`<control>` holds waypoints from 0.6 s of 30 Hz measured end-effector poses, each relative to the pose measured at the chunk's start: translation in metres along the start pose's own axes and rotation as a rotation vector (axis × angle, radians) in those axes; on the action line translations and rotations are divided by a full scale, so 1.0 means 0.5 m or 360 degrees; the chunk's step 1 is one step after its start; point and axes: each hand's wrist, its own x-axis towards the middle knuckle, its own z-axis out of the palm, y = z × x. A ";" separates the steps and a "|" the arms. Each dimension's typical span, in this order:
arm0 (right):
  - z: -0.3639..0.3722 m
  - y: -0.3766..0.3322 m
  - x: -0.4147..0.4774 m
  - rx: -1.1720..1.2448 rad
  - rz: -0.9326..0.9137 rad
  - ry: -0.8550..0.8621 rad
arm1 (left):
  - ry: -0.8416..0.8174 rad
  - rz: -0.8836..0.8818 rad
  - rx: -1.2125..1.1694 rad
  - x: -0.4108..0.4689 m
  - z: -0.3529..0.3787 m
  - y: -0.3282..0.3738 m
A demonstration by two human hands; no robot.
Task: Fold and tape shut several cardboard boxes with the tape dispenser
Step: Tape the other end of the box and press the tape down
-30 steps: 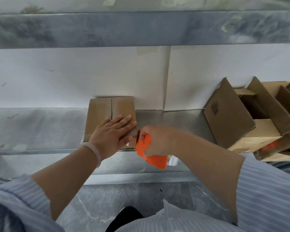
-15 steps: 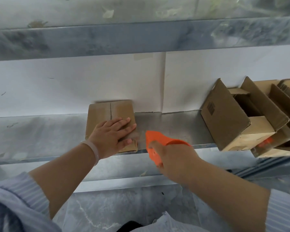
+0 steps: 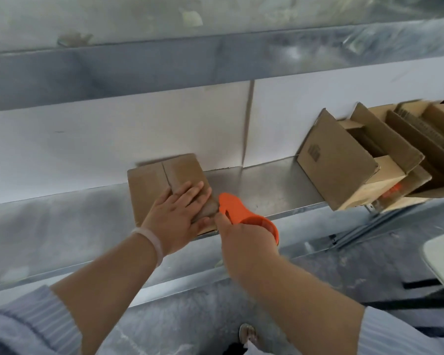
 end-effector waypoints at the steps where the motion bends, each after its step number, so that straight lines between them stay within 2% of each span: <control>1: 0.002 -0.006 0.002 0.0004 0.0030 0.0010 | 0.0011 0.0002 0.0001 0.001 0.002 -0.001; 6: 0.009 -0.025 0.010 -0.0043 0.0124 0.0002 | -0.0036 0.0026 -0.0067 0.004 0.001 -0.005; 12: 0.029 -0.030 0.028 0.0071 0.0215 0.0082 | -0.0068 0.0022 -0.0120 0.004 -0.005 -0.006; 15: 0.000 0.056 0.038 0.0123 0.0552 -0.0019 | -0.0058 0.0132 -0.0035 -0.011 -0.001 -0.001; 16: -0.024 0.089 0.033 0.0161 0.0664 -0.0001 | -0.0055 0.0155 0.0001 -0.016 0.001 -0.002; 18: -0.066 0.135 0.013 0.0194 0.0633 0.0252 | -0.0061 0.0161 -0.0005 -0.014 0.003 -0.007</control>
